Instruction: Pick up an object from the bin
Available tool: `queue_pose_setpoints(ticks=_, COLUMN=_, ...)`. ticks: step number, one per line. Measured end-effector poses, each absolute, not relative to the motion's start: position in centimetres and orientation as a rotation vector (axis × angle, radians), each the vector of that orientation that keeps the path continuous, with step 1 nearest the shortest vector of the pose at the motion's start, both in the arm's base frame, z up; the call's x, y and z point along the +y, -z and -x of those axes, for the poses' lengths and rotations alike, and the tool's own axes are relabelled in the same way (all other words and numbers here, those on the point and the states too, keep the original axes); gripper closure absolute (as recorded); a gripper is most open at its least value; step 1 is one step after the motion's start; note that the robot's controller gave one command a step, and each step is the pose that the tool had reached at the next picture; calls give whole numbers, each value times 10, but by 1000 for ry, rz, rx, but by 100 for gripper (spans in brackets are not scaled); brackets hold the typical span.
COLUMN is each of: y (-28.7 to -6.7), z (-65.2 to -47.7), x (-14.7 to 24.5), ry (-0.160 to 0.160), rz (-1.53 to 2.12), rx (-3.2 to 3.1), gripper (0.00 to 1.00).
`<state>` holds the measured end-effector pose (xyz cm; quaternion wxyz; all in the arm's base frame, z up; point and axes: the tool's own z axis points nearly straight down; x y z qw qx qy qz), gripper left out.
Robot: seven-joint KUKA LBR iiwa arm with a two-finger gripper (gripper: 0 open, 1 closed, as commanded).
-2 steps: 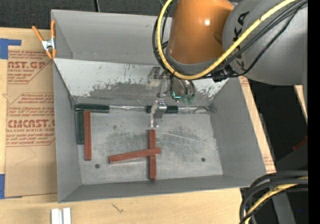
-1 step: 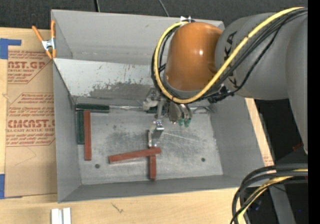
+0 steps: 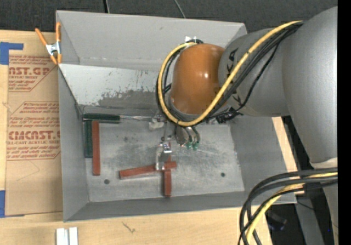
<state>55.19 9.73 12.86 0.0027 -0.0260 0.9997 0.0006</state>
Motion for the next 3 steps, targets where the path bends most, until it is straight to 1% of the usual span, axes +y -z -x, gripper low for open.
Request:
queue_pose_setpoints(ticks=1, y=-79, z=-537, x=83, ry=-6, rz=108, rx=3128, gripper=100)
queue_pose_setpoints(ticks=2, y=-79, z=-537, x=83, ry=-6, rz=108, rx=3128, gripper=100)
queue_pose_setpoints(ticks=3, y=-222, z=-555, x=92, ry=-1, rz=109, rx=3136, gripper=100)
